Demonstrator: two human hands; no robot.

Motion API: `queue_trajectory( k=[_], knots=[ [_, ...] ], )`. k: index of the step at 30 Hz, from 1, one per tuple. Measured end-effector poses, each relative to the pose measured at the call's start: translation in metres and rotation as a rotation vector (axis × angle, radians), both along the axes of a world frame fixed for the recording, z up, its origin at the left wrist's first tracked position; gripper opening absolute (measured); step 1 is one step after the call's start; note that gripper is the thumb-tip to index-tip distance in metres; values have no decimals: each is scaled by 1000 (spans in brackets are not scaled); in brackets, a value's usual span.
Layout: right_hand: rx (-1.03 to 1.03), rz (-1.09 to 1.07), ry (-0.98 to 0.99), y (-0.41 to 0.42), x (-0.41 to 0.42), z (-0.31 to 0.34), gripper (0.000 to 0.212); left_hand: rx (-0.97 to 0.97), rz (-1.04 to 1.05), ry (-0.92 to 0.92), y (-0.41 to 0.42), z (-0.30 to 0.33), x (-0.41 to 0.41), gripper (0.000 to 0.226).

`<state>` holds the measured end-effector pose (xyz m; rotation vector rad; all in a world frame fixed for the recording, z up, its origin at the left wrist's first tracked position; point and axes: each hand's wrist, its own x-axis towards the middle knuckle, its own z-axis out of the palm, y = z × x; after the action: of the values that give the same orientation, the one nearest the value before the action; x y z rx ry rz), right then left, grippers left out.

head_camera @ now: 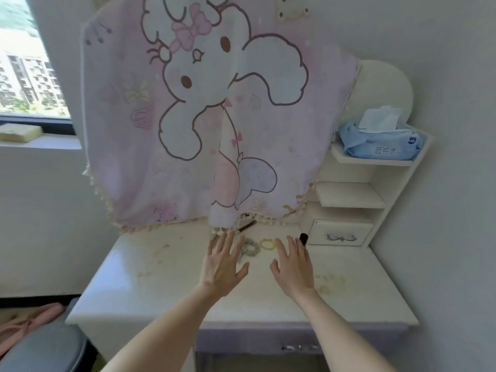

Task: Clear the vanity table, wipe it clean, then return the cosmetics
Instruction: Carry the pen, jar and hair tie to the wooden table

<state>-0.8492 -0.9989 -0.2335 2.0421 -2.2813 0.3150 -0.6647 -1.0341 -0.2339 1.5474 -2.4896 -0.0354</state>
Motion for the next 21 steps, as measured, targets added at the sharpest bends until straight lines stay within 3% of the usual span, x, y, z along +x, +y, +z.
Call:
queue_trajectory(
  k=[10,17,21],
  knots=[
    [404,-93,-70,-117,-7,-94,54,245,-114,-134,-114,-88,-27,67],
    [382,-173,-115,-180,0,-136,57,346,-157,-198,-150,-123,-42,90],
    [363,-151,-102,-191,-6,-143,63,348,-152,-186,-166,-130,-54,90]
  ],
)
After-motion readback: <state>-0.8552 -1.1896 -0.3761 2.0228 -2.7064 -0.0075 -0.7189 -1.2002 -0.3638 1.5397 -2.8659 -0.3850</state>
